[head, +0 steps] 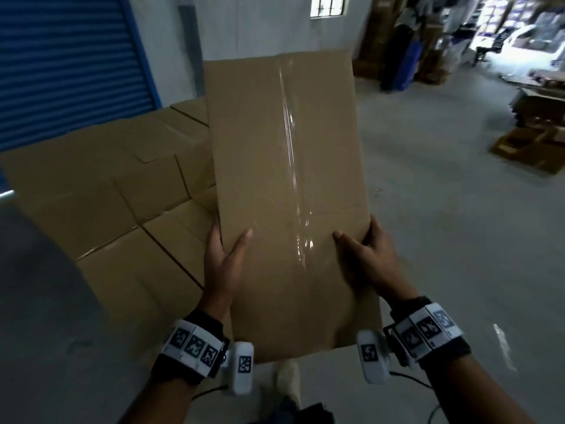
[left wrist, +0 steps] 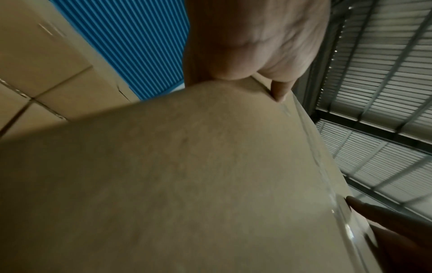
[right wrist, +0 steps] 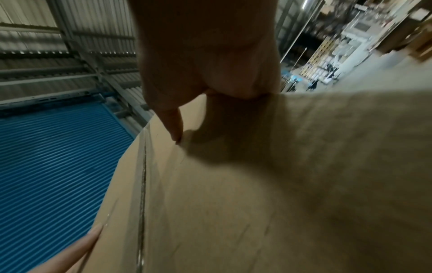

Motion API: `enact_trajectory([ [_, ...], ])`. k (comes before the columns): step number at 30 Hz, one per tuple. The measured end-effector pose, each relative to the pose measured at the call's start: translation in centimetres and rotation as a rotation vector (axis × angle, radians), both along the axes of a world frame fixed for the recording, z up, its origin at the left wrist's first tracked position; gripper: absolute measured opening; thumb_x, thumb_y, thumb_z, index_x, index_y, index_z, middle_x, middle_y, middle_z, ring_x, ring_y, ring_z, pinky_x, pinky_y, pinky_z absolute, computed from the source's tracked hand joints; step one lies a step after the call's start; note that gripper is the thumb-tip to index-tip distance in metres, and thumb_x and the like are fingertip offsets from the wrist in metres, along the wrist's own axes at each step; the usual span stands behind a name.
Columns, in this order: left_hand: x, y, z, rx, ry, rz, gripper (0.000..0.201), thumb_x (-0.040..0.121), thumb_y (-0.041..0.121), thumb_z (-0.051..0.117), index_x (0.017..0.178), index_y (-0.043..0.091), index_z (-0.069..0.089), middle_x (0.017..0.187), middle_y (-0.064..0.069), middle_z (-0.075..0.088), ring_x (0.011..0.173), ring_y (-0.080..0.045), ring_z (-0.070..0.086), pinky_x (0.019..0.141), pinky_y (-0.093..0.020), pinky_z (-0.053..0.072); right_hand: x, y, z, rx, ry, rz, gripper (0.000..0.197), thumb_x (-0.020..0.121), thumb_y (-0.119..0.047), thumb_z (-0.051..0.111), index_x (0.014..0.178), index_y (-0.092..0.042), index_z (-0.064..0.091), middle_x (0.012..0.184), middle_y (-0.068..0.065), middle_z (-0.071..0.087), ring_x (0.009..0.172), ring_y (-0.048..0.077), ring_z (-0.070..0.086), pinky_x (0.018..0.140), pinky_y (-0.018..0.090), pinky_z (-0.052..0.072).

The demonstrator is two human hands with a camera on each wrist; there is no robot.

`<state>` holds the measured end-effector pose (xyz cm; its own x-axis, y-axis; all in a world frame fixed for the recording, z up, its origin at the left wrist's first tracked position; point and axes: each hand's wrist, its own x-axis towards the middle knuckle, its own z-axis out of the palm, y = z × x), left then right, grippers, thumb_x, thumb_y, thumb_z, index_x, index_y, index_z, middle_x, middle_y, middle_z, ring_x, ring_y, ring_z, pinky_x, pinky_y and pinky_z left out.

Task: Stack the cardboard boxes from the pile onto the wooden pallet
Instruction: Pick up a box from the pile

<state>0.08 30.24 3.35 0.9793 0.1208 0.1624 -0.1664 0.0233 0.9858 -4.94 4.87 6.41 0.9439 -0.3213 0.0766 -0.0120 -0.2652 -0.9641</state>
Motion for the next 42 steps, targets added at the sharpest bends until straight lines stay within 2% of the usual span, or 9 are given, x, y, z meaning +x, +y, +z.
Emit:
enact_trajectory([
  [7, 9.2, -2.1, -3.1, -0.042, 0.093, 0.159, 0.074, 0.083, 0.05, 0.067, 0.15, 0.029, 0.044, 0.138, 0.007, 0.059, 0.12, -0.009, 0.06, 0.094, -0.031, 0.052, 15.0, -2.6, -2.9, -0.045, 0.078, 0.151, 0.069, 0.073, -0.05, 0.076, 0.132, -0.031, 0.047, 0.117, -0.009, 0.064, 0.106, 0.015, 0.064, 0.095, 0.049, 0.055],
  [13, 18.6, -3.0, -4.9, -0.023, 0.221, 0.328, 0.07, 0.095, 0.039, 0.065, 0.155, 0.029, 0.031, 0.142, 0.009, 0.04, 0.122, -0.008, 0.044, 0.085, -0.023, 0.042, 28.9, -3.3, -5.0, -0.095, 0.119, 0.307, 0.085, 0.064, -0.068, 0.08, 0.135, -0.035, 0.047, 0.123, -0.008, 0.067, 0.111, 0.017, 0.065, 0.096, 0.05, 0.053],
  [19, 25.4, -3.6, -6.6, 0.099, 0.349, 0.475, 0.077, 0.095, 0.041, 0.066, 0.158, 0.022, 0.028, 0.153, -0.009, 0.037, 0.118, -0.01, 0.041, 0.076, -0.013, 0.037, 38.6, -3.4, -6.6, -0.15, 0.243, 0.452, 0.083, 0.067, -0.056, 0.077, 0.137, -0.024, 0.048, 0.124, -0.005, 0.065, 0.11, 0.018, 0.063, 0.098, 0.049, 0.052],
  [24, 29.9, -5.0, -9.1, 0.081, 0.428, 0.56, 0.076, 0.092, 0.046, 0.068, 0.156, 0.026, 0.032, 0.148, -0.005, 0.046, 0.126, -0.019, 0.05, 0.107, -0.042, 0.046, 45.4, -4.0, -9.1, -0.184, 0.386, 0.546, 0.069, 0.081, -0.045, 0.074, 0.138, -0.021, 0.043, 0.129, 0.001, 0.06, 0.114, 0.024, 0.059, 0.1, 0.05, 0.05],
  [26, 31.3, -5.9, -9.8, 0.063, 0.409, 0.57, 0.077, 0.083, 0.054, 0.067, 0.151, 0.03, 0.041, 0.144, 0.002, 0.055, 0.129, -0.017, 0.054, 0.109, -0.046, 0.047, 48.3, -4.3, -10.4, -0.2, 0.414, 0.585, 0.066, 0.082, -0.045, 0.073, 0.137, -0.022, 0.044, 0.128, 0.002, 0.06, 0.114, 0.025, 0.058, 0.099, 0.051, 0.049],
  [29, 33.5, -7.4, -10.6, 0.067, 0.426, 0.608, 0.072, 0.079, 0.054, 0.064, 0.145, 0.033, 0.049, 0.136, 0.012, 0.063, 0.125, -0.012, 0.059, 0.107, -0.043, 0.048, 52.1, -4.9, -12.1, -0.198, 0.501, 0.636, 0.058, 0.085, -0.039, 0.072, 0.133, -0.021, 0.045, 0.124, 0.005, 0.06, 0.111, 0.027, 0.059, 0.097, 0.051, 0.052],
  [34, 37.9, -8.3, -10.8, 0.093, 0.558, 0.711, 0.067, 0.09, 0.038, 0.067, 0.151, 0.026, 0.044, 0.147, 0.007, 0.054, 0.133, -0.017, 0.05, 0.115, -0.043, 0.04, 57.9, -4.6, -13.2, -0.243, 0.597, 0.718, 0.055, 0.088, -0.038, 0.07, 0.131, -0.018, 0.043, 0.124, 0.01, 0.059, 0.111, 0.03, 0.06, 0.097, 0.051, 0.052],
  [38, 41.3, -7.4, -11.6, 0.1, 0.592, 0.692, 0.049, 0.091, 0.031, 0.065, 0.139, 0.026, 0.058, 0.131, 0.007, 0.066, 0.119, -0.015, 0.061, 0.106, -0.041, 0.049, 60.7, -3.8, -13.3, -0.294, 0.591, 0.77, 0.063, 0.092, -0.036, 0.066, 0.142, -0.015, 0.034, 0.129, 0.012, 0.056, 0.114, 0.031, 0.058, 0.095, 0.045, 0.053],
  [42, 42.2, -7.1, -12.2, 0.098, 0.706, 0.629, 0.061, 0.097, 0.033, 0.063, 0.151, 0.014, 0.044, 0.154, -0.003, 0.044, 0.141, -0.022, 0.042, 0.115, -0.038, 0.035, 61.0, -3.8, -14.0, -0.475, 0.45, 0.834, 0.061, 0.096, -0.028, 0.059, 0.149, -0.014, 0.032, 0.131, 0.013, 0.059, 0.114, 0.032, 0.061, 0.092, 0.04, 0.053],
])
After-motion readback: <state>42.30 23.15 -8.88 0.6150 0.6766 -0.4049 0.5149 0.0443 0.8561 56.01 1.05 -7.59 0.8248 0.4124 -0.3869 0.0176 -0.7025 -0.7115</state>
